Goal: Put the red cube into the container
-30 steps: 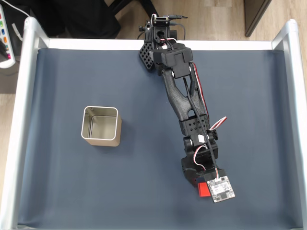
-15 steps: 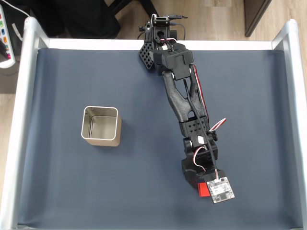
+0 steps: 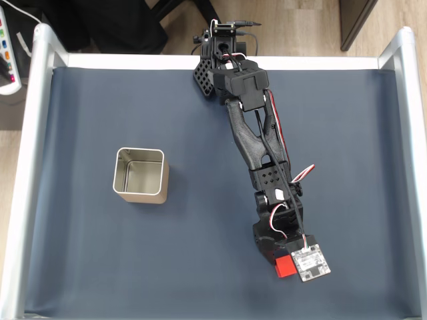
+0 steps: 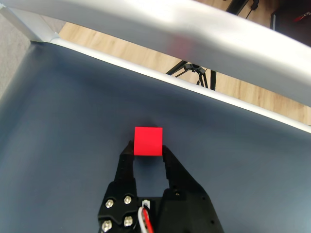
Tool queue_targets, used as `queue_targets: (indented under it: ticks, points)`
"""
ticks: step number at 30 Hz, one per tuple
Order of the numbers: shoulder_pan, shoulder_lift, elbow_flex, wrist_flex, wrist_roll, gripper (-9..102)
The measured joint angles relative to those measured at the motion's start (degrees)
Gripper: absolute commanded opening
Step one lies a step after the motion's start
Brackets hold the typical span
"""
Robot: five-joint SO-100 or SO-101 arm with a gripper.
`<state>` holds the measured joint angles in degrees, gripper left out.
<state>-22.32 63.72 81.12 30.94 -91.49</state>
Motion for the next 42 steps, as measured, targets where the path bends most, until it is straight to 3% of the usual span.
queue_targets:
  ticks: [10, 22, 35, 42]
  points:
    - [0.3, 6.9, 6.9, 1.2, 0.8, 0]
    - [6.9, 34.8, 17.2, 19.4, 2.0, 0]
    - [25.3, 53.1, 16.0, 36.5, -0.4, 0]
    - [38.0, 58.1, 15.6, 41.3, -2.3, 0]
